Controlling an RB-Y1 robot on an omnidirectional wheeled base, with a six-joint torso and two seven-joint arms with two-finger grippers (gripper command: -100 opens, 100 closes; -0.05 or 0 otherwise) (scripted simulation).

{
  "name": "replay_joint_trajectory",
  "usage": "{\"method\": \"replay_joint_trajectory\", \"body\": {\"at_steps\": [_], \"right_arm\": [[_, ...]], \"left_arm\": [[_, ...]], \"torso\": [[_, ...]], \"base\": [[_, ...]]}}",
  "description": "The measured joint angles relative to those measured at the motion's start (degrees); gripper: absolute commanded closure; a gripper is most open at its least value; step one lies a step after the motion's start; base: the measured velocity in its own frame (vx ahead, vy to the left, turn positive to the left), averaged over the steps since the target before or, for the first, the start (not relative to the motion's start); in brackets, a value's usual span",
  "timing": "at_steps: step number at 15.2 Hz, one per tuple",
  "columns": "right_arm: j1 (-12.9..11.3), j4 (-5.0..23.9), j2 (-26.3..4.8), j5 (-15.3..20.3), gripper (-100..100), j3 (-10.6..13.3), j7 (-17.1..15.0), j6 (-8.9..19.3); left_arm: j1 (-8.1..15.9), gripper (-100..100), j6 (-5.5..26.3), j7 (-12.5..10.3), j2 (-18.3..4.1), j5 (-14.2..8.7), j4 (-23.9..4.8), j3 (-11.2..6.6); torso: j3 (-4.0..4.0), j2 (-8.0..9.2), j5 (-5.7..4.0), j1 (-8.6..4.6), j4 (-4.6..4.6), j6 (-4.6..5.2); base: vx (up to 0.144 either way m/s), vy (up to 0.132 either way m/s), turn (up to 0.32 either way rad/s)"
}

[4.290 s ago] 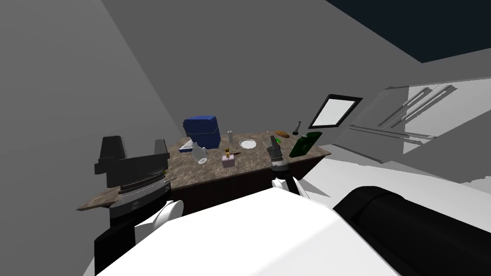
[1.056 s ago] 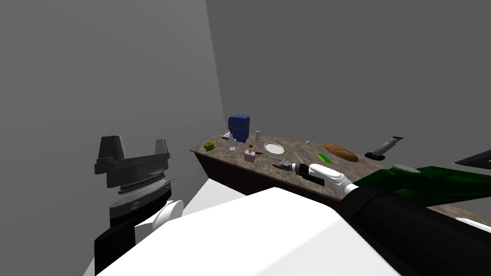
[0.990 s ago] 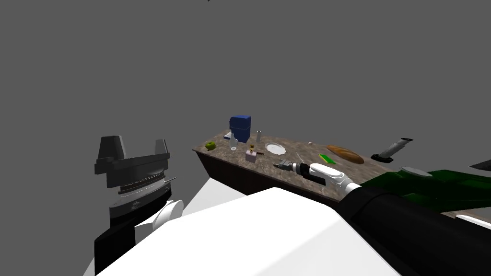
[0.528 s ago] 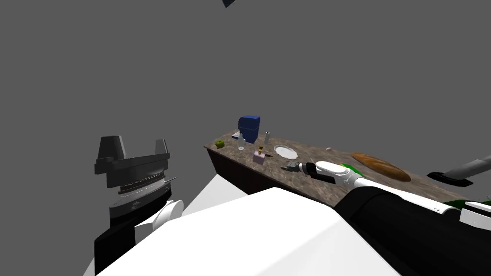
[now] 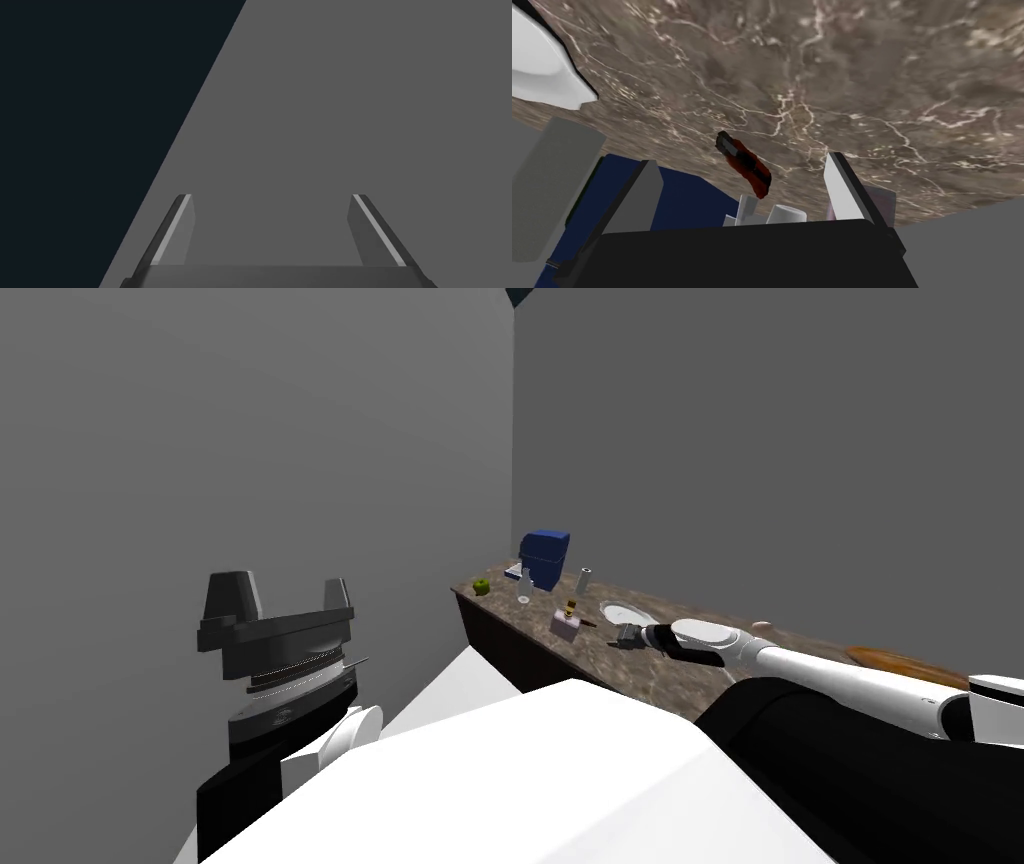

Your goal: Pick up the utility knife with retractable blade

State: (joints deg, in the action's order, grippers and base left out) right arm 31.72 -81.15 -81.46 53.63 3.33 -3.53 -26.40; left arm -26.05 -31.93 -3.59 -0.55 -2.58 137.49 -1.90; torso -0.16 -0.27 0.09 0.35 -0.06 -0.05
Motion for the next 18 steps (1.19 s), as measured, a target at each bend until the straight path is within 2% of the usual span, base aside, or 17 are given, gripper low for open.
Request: {"method": "replay_joint_trajectory", "body": {"at_steps": [1, 4, 7, 9, 11, 13, 17, 18], "right_arm": [[-0.02, 0.74, -0.93, 1.02, -100, 0.70, -0.09, 0.30], [2.56, 2.00, -3.52, 3.22, -100, 0.86, 0.14, 1.44], [3.93, 3.66, -6.02, 5.89, -100, 2.33, 0.07, 2.47], [3.41, 5.70, -5.87, 7.07, -100, 3.26, 0.73, 2.23], [6.30, 6.93, -6.63, 7.71, -100, 2.73, 2.25, 1.80], [6.48, 6.98, -6.82, 8.58, -100, 3.76, 2.06, 2.28], [6.35, 7.82, -3.76, 8.66, -100, 4.87, 3.52, 3.74], [6.23, 7.86, -3.60, 8.71, 100, 5.06, 3.58, 3.79]], "left_arm": [[0.00, 0, 0.00, 0.00, 0.00, 0.00, 0.00, 0.00], [0.01, 0, 0.00, 0.00, 0.00, 0.00, 0.00, 0.01], [0.00, 0, 0.00, 0.00, 0.00, 0.00, 0.00, 0.00], [0.00, 0, 0.00, 0.00, 0.00, 0.00, 0.00, 0.00], [0.00, 0, 0.00, 0.00, 0.00, 0.00, 0.00, 0.00], [-0.01, 0, 0.00, 0.00, 0.00, 0.00, 0.00, -0.01], [0.00, 0, 0.00, 0.00, -0.01, 0.00, 0.00, -0.01], [0.00, 0, 0.00, 0.00, -0.01, 0.00, 0.00, -0.01]], "torso": [[0.00, -0.01, 0.00, 0.03, 0.00, -0.02], [-0.02, -0.04, 0.03, 0.12, 0.00, -0.06], [-0.05, -0.09, 0.03, 0.17, -0.02, 0.00], [0.00, 0.00, 0.00, 0.07, 0.00, 0.02], [-0.02, -0.04, 0.04, 0.21, -0.01, -0.02], [0.05, 0.10, 0.03, 0.10, 0.02, 0.07], [0.14, 0.24, -0.14, -0.47, 0.06, 0.07], [0.13, 0.23, -0.22, -0.56, 0.06, 0.05]], "base": [[0.051, 0.073, 0.235], [0.071, 0.100, 0.382], [0.077, 0.082, 0.215], [0.065, 0.081, 0.298], [0.078, 0.098, 0.278], [0.032, 0.024, 0.042], [0.028, -0.055, 0.086], [0.004, -0.010, 0.002]]}}
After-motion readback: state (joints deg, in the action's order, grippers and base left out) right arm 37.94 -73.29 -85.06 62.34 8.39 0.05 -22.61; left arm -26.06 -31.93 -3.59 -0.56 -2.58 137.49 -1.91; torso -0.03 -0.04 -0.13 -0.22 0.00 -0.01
